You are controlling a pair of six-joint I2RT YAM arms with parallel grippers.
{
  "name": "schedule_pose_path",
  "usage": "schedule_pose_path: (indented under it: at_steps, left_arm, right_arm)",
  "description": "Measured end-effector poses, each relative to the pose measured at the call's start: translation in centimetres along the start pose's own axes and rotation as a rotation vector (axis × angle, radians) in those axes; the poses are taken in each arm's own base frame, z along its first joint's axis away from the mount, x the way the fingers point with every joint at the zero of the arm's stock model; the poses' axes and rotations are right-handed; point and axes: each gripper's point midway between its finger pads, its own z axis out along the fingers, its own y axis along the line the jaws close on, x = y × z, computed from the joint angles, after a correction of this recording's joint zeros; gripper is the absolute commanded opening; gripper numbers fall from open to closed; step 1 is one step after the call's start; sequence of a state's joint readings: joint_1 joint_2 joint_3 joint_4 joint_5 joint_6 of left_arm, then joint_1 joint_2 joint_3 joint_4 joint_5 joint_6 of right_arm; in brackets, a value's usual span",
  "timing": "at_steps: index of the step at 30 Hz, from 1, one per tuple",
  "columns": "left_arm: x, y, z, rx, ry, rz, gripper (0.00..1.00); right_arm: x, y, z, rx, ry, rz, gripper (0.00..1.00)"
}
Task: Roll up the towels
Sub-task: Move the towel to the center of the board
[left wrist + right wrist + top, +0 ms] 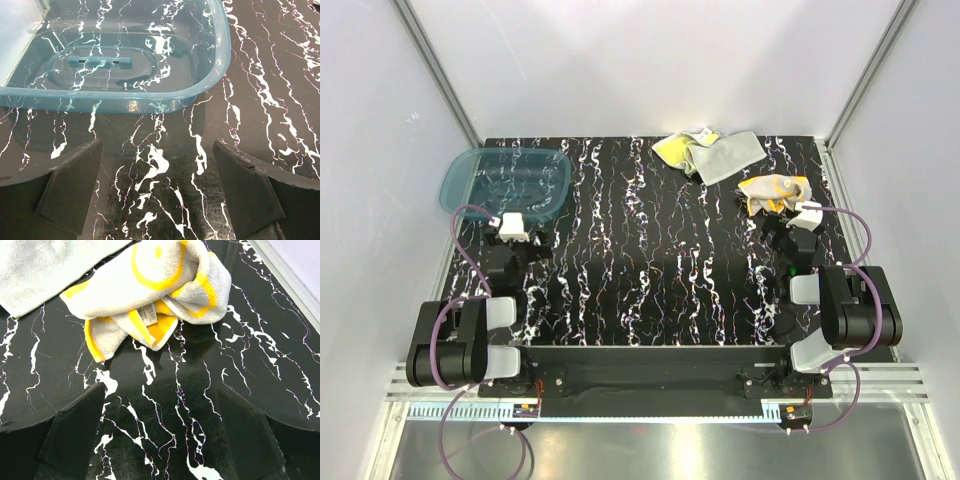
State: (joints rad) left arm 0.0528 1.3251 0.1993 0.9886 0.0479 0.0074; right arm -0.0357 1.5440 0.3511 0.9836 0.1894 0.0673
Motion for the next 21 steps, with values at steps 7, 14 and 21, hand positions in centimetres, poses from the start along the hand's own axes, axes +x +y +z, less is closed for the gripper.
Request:
schedule_pose_path:
  at_steps: [7, 14, 21]
  left_arm:
    - [0.0, 0.0, 0.0, 0.000, 0.000, 0.000, 0.99]
    - [0.0, 0.0, 0.0, 0.000, 0.000, 0.000, 0.99]
    - [0.0, 0.0, 0.0, 0.000, 0.000, 0.000, 0.99]
  right_arm:
    - [0.0, 0.0, 0.0, 0.000, 0.000, 0.000, 1.00]
    - [-0.3, -0.3, -0.3, 0.031, 0.006, -0.004, 1.00]
    - [-16.6, 6.2, -2.2, -0.181, -0.118, 0.145, 1.00]
